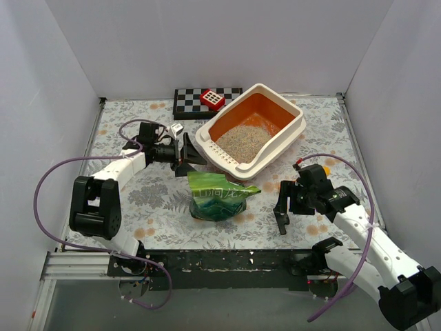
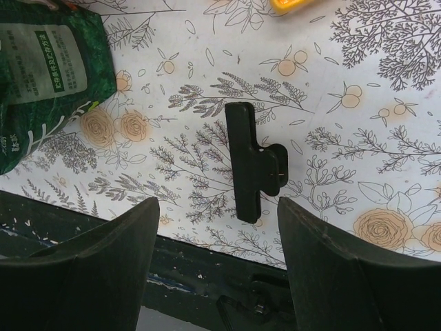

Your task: Fill the litter box with clean litter

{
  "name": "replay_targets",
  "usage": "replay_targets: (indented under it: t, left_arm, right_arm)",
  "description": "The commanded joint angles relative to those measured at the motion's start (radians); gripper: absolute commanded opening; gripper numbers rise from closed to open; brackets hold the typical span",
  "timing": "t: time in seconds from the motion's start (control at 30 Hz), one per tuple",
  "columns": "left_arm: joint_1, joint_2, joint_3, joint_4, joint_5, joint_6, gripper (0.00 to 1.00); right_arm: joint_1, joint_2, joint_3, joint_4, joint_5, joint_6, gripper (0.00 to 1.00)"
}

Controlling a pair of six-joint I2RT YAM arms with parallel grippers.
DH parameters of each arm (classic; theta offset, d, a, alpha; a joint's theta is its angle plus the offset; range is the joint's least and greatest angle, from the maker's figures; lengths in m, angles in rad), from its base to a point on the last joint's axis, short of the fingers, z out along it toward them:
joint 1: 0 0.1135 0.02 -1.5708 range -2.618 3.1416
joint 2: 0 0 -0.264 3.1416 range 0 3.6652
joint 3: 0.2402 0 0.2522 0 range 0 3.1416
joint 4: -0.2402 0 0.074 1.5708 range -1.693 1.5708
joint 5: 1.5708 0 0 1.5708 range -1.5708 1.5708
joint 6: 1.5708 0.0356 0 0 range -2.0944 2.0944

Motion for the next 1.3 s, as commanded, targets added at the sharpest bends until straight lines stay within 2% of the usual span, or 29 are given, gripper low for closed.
replay_targets:
  t: [0.0, 0.17, 0.73, 0.83, 0.9, 0.97, 1.17, 1.27]
  left_arm:
    - [-0.017, 0.017, 0.073, -0.054, 0.074, 0.076, 0.98]
    - [-0.018, 0.032, 0.087, -0.092, 0.087, 0.105, 0.97]
    - [-0.066, -0.061, 0.047, -0.154, 0.158, 0.15, 0.63]
    - [-0.07, -0.083, 0.029, -0.154, 0.167, 0.153, 0.48]
    - [-0.074, -0.093, 0.024, -0.154, 0.172, 0.154, 0.22]
    - [-0.075, -0.107, 0.028, -0.167, 0.175, 0.168, 0.01]
    - [-0.075, -0.15, 0.117, -0.189, 0.103, 0.219, 0.0]
    - [-0.074, -0.24, 0.121, -0.05, 0.04, 0.181, 0.0]
  right_arm:
    - [-0.004, -0.023, 0.012, -0.003, -0.013, -0.04, 0.77]
    - [-0.004, -0.019, 0.001, 0.013, -0.035, -0.056, 0.77]
    - [-0.004, -0.026, -0.013, 0.032, -0.099, -0.083, 0.77]
    - [-0.004, -0.032, -0.013, 0.032, -0.104, -0.086, 0.77]
    - [-0.004, -0.036, -0.013, 0.032, -0.107, -0.088, 0.77]
    - [-0.004, -0.041, -0.01, 0.032, -0.11, -0.091, 0.77]
    - [-0.004, -0.046, 0.071, 0.03, -0.098, -0.102, 0.76]
    - [-0.004, -0.032, 0.163, 0.035, -0.072, -0.138, 0.76]
